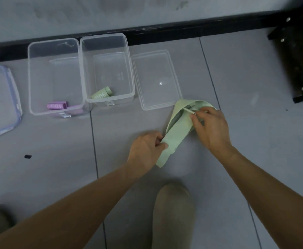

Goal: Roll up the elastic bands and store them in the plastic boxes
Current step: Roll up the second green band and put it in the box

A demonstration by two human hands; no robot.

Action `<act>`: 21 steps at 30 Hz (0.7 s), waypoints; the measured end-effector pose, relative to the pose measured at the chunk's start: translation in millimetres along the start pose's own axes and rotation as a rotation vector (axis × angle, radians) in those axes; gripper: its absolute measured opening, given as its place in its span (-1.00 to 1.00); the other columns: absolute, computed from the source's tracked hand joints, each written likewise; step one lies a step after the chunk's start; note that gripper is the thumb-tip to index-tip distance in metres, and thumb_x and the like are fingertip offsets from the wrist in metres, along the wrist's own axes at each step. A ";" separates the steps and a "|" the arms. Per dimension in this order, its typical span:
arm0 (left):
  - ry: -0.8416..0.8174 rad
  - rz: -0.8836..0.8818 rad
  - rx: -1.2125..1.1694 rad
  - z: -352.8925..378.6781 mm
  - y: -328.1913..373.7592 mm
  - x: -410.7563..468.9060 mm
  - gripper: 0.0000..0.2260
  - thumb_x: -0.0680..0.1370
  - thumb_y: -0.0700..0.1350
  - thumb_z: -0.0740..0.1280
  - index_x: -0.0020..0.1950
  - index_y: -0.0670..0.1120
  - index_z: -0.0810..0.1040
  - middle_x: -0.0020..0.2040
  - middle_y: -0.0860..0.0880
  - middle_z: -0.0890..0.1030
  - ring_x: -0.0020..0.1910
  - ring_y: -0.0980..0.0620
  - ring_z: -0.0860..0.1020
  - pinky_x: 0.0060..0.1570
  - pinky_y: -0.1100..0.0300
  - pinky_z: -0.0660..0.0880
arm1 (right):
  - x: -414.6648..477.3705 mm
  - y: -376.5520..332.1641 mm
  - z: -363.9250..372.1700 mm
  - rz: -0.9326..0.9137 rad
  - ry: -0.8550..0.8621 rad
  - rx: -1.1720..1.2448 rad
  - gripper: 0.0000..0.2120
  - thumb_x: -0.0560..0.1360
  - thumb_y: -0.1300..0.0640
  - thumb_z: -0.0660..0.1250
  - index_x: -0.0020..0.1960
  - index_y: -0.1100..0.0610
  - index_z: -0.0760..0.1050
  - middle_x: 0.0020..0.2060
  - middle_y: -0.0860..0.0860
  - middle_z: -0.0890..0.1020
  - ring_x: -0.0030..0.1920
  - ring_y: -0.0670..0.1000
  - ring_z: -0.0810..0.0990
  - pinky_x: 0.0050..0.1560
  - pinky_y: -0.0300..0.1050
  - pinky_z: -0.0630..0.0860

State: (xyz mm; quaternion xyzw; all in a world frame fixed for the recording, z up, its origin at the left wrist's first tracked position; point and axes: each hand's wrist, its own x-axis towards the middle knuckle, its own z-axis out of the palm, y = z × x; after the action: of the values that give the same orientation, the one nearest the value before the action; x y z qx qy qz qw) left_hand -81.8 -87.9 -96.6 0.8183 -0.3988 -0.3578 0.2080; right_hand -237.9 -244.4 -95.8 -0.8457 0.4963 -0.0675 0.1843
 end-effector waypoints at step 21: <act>0.100 -0.338 -0.368 -50.9 -131.3 -145.8 -0.77 0.51 0.18 0.35 -0.10 0.04 0.49 -0.23 0.08 0.61 -0.27 0.22 0.55 -0.35 0.31 0.43 | -11.1 -209.2 62.9 0.367 -0.564 0.980 -0.74 0.62 0.11 0.26 0.02 0.29 0.60 -0.09 0.18 0.71 -0.11 0.11 0.71 -0.04 0.03 0.66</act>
State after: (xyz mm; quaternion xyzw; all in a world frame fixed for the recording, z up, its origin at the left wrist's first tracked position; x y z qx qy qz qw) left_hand -39.4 110.0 -84.2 0.8385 -0.1734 -0.4131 0.3102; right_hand -54.3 -127.5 -74.0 -0.5477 0.4771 -0.0284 0.6867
